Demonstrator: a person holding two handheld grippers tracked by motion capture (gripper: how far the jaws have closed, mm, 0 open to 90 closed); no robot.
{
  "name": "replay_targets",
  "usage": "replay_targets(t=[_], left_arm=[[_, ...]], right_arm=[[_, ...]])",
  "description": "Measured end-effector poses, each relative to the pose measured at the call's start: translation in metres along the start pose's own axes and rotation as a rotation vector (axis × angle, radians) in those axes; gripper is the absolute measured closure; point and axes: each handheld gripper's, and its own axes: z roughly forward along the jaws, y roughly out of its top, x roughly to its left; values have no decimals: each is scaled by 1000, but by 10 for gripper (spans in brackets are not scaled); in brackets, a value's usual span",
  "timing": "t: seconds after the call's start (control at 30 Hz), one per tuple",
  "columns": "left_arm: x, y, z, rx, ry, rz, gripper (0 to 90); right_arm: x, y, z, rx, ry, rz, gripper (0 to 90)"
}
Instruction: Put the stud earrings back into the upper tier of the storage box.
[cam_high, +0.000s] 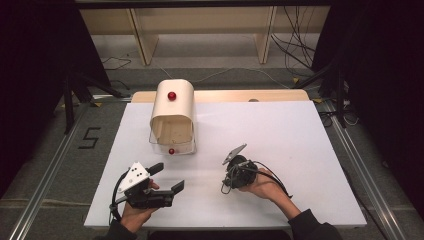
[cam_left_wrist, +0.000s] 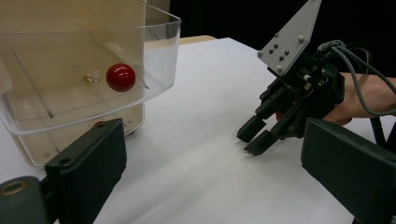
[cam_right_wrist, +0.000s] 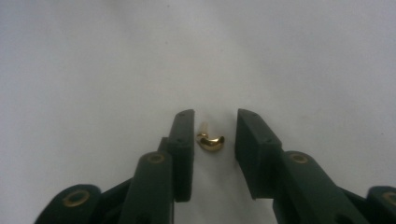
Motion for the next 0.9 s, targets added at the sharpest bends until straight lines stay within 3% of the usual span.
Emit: replay_targets(t=[0.37, 0.43, 0.53, 0.7, 0.9], left_arm=[[0, 0, 0, -3, 1, 1, 64], [0, 0, 0, -1, 1, 1, 64], [0, 0, 0, 0, 0, 1, 64], [-1, 0, 0, 1, 0, 4, 64], [0, 0, 0, 1, 0, 2, 64]], right_arm=[[2, -1, 0, -2, -13, -18, 758], [2, 0, -3, -17, -9, -6, 813], [1, 1, -8, -50, 0, -4, 824], [1, 2, -4, -20, 7, -2, 744], [2, 6, -3, -50, 1, -5, 658]])
